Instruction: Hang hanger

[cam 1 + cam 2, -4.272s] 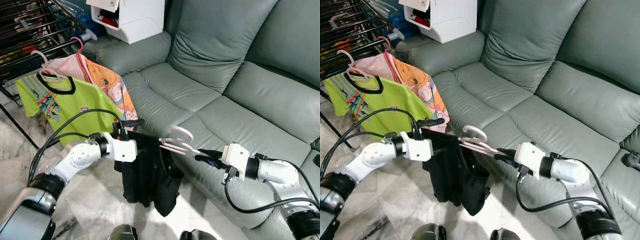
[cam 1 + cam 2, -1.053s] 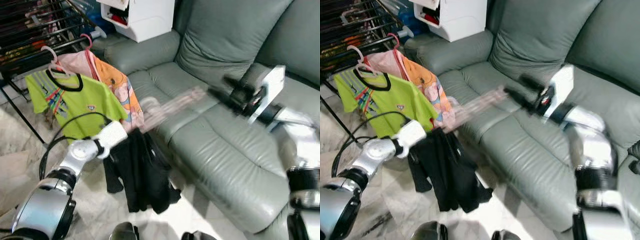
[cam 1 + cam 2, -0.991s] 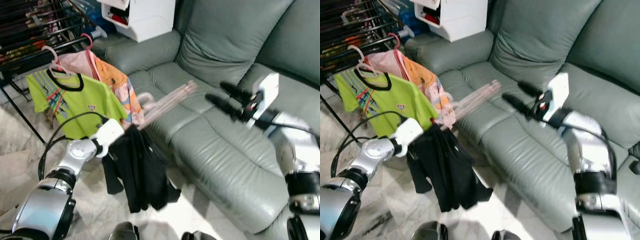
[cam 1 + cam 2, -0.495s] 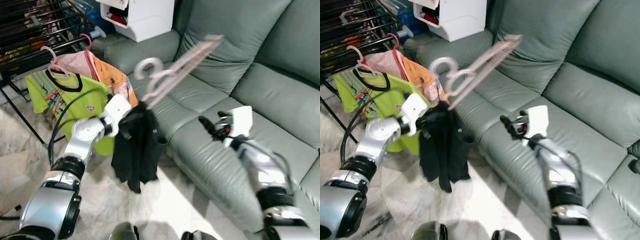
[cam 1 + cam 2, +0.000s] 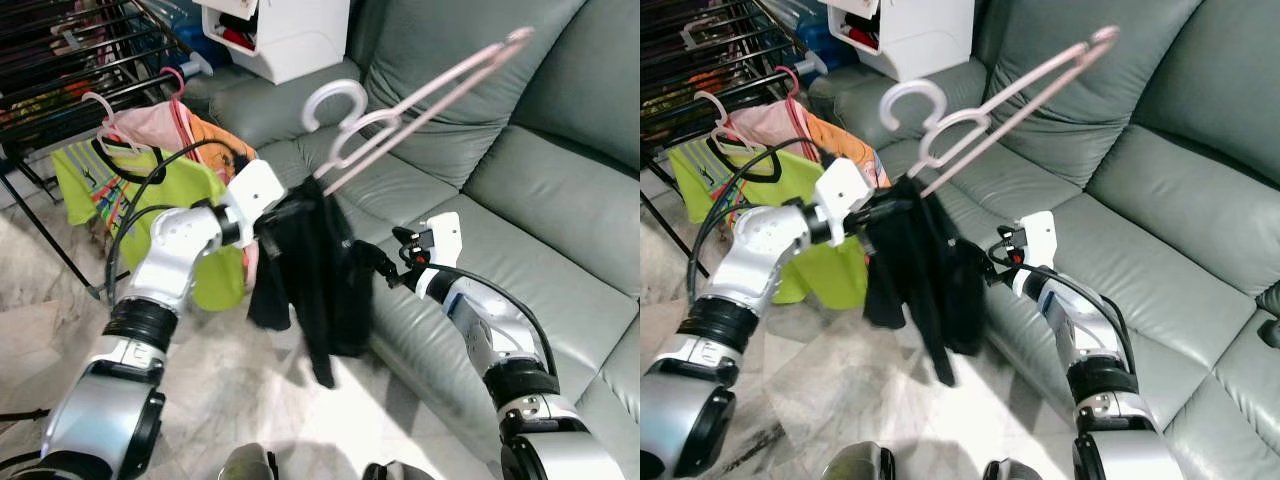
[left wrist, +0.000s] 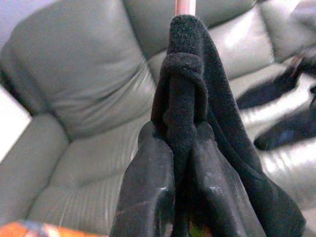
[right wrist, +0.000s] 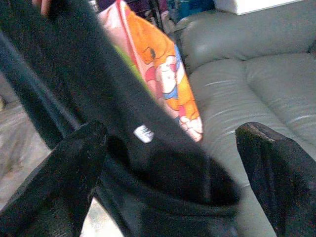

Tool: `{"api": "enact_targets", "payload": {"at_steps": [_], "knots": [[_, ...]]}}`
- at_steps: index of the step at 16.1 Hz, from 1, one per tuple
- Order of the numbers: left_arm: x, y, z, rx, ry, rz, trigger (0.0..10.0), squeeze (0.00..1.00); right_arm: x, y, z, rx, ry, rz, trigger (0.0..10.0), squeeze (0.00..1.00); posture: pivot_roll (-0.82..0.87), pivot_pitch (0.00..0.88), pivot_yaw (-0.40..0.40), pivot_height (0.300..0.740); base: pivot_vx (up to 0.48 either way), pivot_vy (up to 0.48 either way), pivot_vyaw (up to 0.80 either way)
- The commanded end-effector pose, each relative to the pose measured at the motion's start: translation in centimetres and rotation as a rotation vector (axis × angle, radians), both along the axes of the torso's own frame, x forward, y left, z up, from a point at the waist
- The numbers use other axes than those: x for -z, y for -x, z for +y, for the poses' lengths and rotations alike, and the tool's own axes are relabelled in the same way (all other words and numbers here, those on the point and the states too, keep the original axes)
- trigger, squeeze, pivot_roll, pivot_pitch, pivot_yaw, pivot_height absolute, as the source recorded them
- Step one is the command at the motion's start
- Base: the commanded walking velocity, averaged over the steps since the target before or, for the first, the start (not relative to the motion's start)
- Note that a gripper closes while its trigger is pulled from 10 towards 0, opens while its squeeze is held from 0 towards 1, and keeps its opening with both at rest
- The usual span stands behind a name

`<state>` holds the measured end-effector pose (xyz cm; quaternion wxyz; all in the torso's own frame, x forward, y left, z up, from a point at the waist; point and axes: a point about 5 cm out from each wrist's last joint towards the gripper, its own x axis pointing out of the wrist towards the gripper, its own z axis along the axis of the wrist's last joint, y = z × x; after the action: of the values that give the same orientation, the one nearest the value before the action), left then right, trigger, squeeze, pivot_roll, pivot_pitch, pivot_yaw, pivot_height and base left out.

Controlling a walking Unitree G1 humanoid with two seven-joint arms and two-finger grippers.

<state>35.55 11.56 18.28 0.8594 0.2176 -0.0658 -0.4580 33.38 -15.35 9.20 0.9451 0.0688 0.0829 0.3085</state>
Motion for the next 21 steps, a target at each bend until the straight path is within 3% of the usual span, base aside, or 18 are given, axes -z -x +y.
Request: {"api": "enact_targets", "payload": {"at_steps": [1,2,4,6,7,9,11,13,15,21], "knots": [[-2.8,0.1,-0.6,0.049,0.043,-0.088,0.0,0.00,0.3,0.0,0.1,-0.015,0.015,0.013,10.0,0.00,-0.03,0.018,0.048,0.740,0.000,0.000,0.00],[-4.2,0.6,-1.3,0.097,0.085,-0.106,0.0,0.00,0.7,0.0,-0.3,-0.001,0.023,0.026,10.0,0.00,-0.04,0.022,0.049,0.740,0.000,0.000,0.00],[-5.1,1.2,-1.9,0.146,0.115,-0.113,0.0,0.00,1.1,0.0,-0.7,0.028,0.041,0.042,10.0,0.00,-0.04,0.022,0.047,0.740,0.000,0.000,0.00],[-5.5,2.3,-2.6,0.234,0.126,-0.093,0.0,0.00,1.0,-0.3,-1.2,0.080,0.044,0.030,10.0,0.00,-0.03,0.021,0.042,0.740,0.000,0.000,0.00],[-5.1,2.4,-2.6,0.228,0.108,-0.091,0.0,0.00,0.4,-0.4,-0.9,0.051,0.027,0.001,10.0,0.00,-0.03,0.021,0.042,0.740,0.000,0.000,0.00],[-3.9,2.3,-2.2,0.193,0.091,-0.066,0.0,0.00,-0.9,-0.1,0.0,-0.067,-0.008,-0.058,10.0,0.00,-0.03,0.021,0.042,0.740,0.000,0.000,0.00],[-2.4,1.7,-1.5,0.125,0.045,-0.061,0.0,0.00,-3.1,1.6,0.8,-0.298,-0.072,-0.130,10.0,0.00,-0.04,0.020,0.036,0.740,0.000,0.000,0.00],[-2.0,1.7,-1.5,0.115,0.021,-0.067,0.0,0.00,-3.8,2.5,0.7,-0.383,-0.081,-0.148,10.0,0.00,-0.05,0.019,0.037,0.740,0.000,0.000,0.00],[-2.5,2.2,-2.3,0.169,0.029,-0.077,0.0,0.00,-4.2,1.8,-0.5,-0.322,-0.007,-0.187,10.0,0.00,-0.06,0.017,0.028,0.740,0.000,0.000,0.00],[-3.3,2.7,-2.1,0.221,0.016,-0.096,0.0,0.00,-5.0,0.8,-1.7,-0.207,-0.006,-0.218,10.0,0.00,-0.04,0.021,0.031,0.740,0.000,0.000,0.00]]}}
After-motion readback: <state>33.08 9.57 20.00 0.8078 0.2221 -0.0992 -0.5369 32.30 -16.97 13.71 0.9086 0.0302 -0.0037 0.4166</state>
